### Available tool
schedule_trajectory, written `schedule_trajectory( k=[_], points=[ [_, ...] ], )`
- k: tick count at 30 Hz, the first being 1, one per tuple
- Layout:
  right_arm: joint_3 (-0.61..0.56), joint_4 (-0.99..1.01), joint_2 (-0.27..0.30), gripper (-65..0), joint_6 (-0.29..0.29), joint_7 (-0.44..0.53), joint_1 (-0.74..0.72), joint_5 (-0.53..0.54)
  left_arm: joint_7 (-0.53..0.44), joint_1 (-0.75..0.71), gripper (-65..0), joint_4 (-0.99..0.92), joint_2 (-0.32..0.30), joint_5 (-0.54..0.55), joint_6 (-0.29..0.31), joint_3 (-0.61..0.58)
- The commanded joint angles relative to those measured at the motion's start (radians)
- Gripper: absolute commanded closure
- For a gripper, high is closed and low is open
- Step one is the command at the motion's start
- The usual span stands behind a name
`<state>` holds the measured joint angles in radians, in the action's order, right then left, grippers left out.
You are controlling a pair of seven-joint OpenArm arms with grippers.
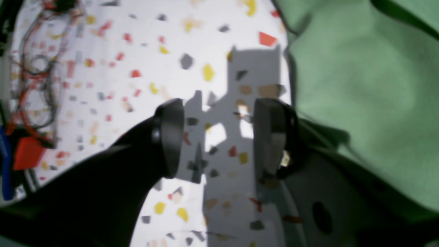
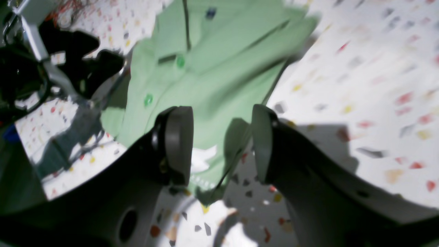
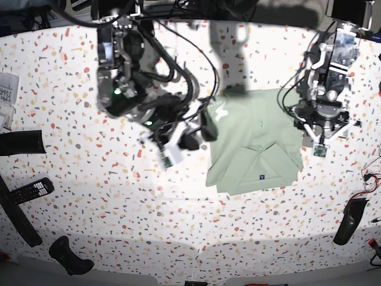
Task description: Fold the T-shirt properly
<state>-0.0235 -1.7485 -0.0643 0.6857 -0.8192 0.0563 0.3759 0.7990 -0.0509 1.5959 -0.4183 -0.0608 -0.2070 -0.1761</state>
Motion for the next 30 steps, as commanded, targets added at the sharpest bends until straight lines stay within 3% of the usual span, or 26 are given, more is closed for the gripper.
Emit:
schedule_trajectory(
  k=[1, 4, 7, 11, 14, 18, 21, 24, 30],
  points=[
    [0.015, -0.045, -0.002, -27.4, 0.012, 0.014, -0.016, 0.042, -0.001, 0.018, -29.6, 0.040, -0.022, -0.015, -0.010, 0.005],
    [0.072, -0.106, 0.014, -27.4, 0.012, -0.040, -0.016, 0.108, 0.011, 0.018, -29.6, 0.107, -0.069, 0.056, -0.010, 0.005],
    [0.100, -0.134, 0.091, -27.4, 0.012, -0.083, -0.008, 0.158, 0.000, 0.014, -29.6, 0.169, -0.124, 0.180, -0.009, 0.005],
    [0.136, -0.164, 0.193, -27.4, 0.012, -0.091, 0.061, 0.192, -0.002, -0.035, -29.6, 0.256, -0.165, 0.186, -0.007, 0.005],
    [0.189, -0.215, 0.235, -27.4, 0.012, -0.103, 0.157, 0.250, 0.002, -0.130, -29.6, 0.347, -0.174, 0.186, -0.007, 0.005],
    [0.314, -0.321, 0.244, -27.3, 0.012, -0.106, 0.309, 0.328, -0.003, -0.324, -29.6, 0.495, -0.172, 0.133, -0.016, 0.005],
    [0.422, -0.412, 0.244, -27.4, 0.012, -0.106, 0.433, 0.399, 0.006, -0.452, -29.6, 0.602, -0.173, 0.009, -0.096, 0.006],
    [0.522, -0.476, 0.244, -27.3, 0.012, -0.106, 0.547, 0.449, 0.023, -0.537, -29.6, 0.671, -0.173, -0.103, -0.133, 0.012],
    [0.675, -0.501, 0.244, -27.4, 0.012, -0.142, 0.681, 0.514, 0.043, -0.636, -29.4, 0.682, -0.173, -0.093, -0.134, 0.145]
  ],
)
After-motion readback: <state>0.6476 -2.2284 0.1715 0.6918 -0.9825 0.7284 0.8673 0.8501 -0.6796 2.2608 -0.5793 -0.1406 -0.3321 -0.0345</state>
